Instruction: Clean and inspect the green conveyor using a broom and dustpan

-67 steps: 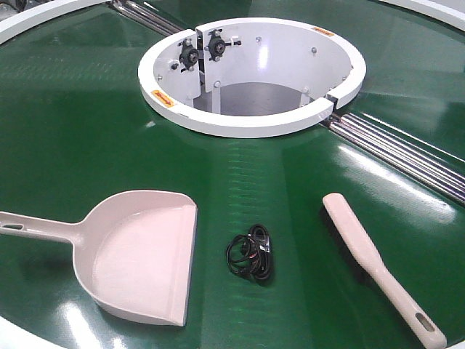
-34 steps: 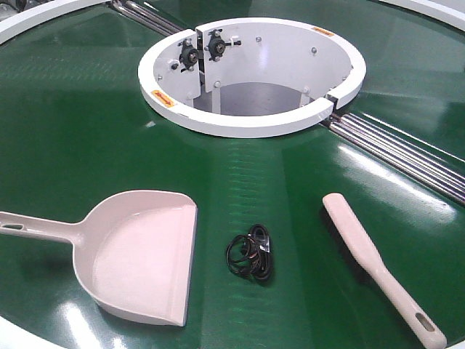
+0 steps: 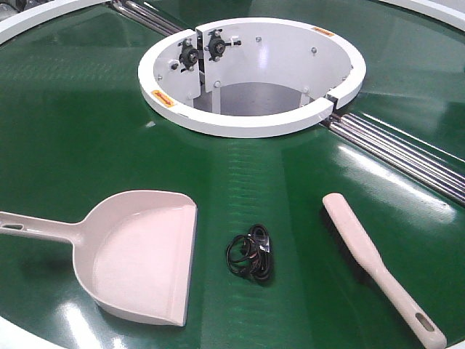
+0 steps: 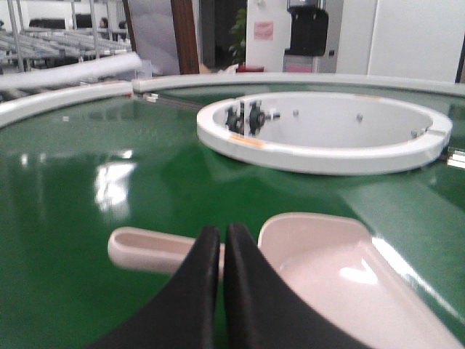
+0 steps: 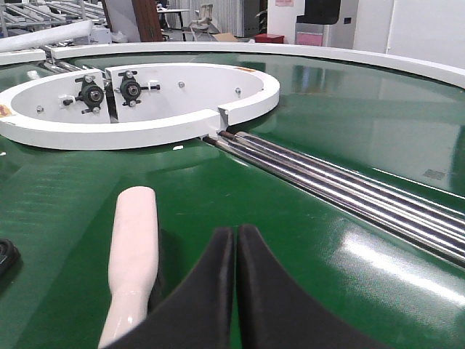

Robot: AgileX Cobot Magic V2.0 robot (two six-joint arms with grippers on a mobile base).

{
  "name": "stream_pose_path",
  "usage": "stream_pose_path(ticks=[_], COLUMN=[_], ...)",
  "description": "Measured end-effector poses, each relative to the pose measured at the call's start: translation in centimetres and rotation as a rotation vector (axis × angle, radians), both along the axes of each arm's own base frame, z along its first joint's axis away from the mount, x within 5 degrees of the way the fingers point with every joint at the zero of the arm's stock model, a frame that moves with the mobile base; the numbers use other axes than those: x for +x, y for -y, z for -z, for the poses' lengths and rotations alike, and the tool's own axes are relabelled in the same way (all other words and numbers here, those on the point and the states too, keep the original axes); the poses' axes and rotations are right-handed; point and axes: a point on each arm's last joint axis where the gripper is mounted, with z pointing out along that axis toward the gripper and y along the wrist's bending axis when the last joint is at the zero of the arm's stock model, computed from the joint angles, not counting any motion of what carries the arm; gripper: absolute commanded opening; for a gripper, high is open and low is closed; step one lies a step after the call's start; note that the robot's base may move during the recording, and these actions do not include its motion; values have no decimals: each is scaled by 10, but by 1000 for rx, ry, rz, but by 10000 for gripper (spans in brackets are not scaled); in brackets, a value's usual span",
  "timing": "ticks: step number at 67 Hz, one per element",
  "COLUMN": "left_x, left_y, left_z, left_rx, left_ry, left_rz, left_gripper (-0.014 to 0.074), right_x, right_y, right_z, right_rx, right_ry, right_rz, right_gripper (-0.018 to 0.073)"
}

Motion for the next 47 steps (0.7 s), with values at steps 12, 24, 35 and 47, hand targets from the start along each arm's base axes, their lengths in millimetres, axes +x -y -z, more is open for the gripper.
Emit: stream_pose_path(ticks=[12, 24, 35, 47], left_x=[-3, -7, 19, 47], left_y=[0, -1, 1, 4], left_z=[-24, -88, -108, -102], left_rx=[-14, -21, 15, 48], left_ry=[118, 167, -136, -435], left_rz=[4, 0, -17, -28], left_gripper=[-6, -6, -6, -6], right_x=[0, 0, 0, 0], right_y=[0, 0, 0, 0], right_z=[0, 0, 0, 0], right_rx=[0, 0, 0, 0], right_ry=[0, 0, 0, 0], right_rz=[0, 0, 0, 0], right_gripper=[-10, -10, -10, -10])
